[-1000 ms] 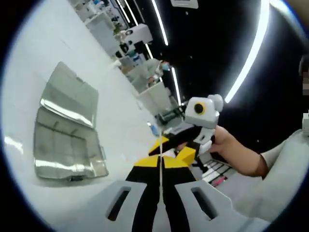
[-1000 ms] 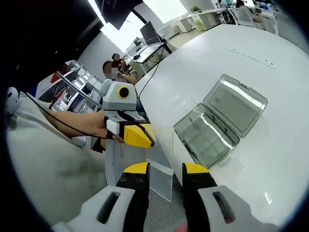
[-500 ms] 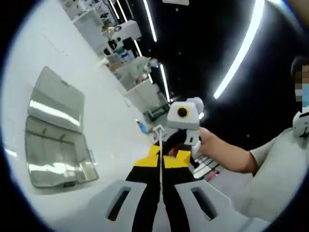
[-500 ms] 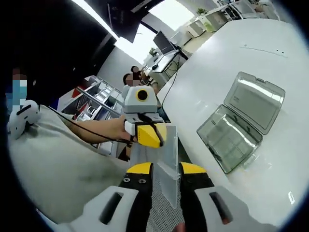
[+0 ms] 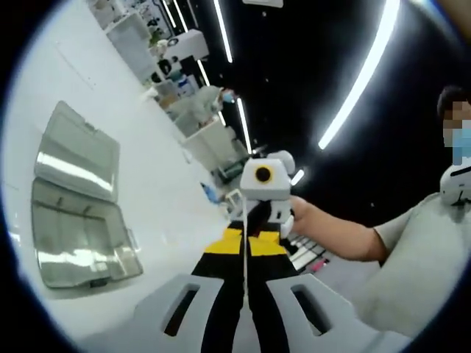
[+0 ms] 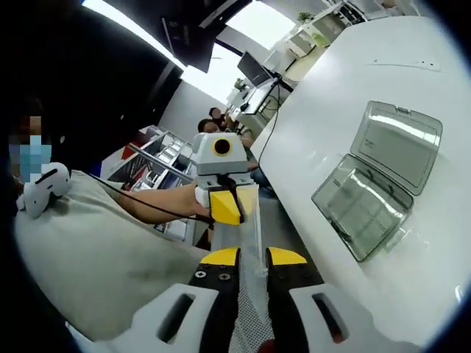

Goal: Insert the divider into the dual guide fixture by aligning both edges with the guide slots and pushing it downward to the bottom, including one-sided entry, uneven engagement, binding, and posture correction.

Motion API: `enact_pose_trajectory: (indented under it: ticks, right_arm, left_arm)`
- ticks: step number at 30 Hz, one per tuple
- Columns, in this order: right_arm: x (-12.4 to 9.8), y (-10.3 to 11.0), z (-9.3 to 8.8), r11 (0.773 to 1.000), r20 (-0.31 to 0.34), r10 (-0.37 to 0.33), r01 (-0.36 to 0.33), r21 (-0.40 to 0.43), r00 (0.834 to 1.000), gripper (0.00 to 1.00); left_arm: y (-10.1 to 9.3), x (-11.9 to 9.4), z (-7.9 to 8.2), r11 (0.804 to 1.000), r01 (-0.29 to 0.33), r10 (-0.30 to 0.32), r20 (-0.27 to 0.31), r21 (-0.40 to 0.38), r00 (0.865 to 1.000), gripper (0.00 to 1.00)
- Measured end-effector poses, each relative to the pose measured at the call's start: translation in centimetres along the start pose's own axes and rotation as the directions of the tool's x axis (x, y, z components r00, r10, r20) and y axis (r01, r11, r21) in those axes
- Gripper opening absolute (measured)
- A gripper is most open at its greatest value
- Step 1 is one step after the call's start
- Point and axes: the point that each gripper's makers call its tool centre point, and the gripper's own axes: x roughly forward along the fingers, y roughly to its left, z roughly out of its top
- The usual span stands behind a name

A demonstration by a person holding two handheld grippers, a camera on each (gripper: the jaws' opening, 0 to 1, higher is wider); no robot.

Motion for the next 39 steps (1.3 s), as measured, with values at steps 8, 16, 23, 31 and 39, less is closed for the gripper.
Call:
enact_pose_trajectory:
  ticks: [8,16,23,31,39]
  right_arm:
    - [0.1,0.4,0.0,0.999,0.003,0.041,-0.041,0.036,0.999,0.04]
    - [0.0,1.3,-0.1,0.995,0.009,0.086,-0.086,0.049,0.996,0.00]
    - [0.1,1.5,-0.2,0.992,0.026,0.094,-0.096,0.080,0.995,0.00]
    - [0.2,1.6,-0.1,0.991,0.035,0.083,-0.086,0.098,0.996,0.00]
    - [0.2,2.0,0.5,0.990,0.055,0.083,-0.088,0.109,0.995,0.00]
  left_arm:
    - [-0.1,-0.1,0.1,1.000,0.009,-0.009,-0.004,0.001,1.000,0.00]
    - [-0.5,-0.2,-0.1,0.999,0.044,-0.044,-0.011,-0.009,0.999,0.00]
    - [-0.6,-0.2,-0.2,0.997,0.063,-0.063,-0.011,-0.037,0.998,0.00]
    - [-0.3,-0.2,-0.1,0.996,0.064,-0.064,-0.003,-0.060,0.998,0.00]
    - [-0.8,-0.3,0.6,0.991,0.096,-0.095,0.021,-0.090,0.995,0.00]
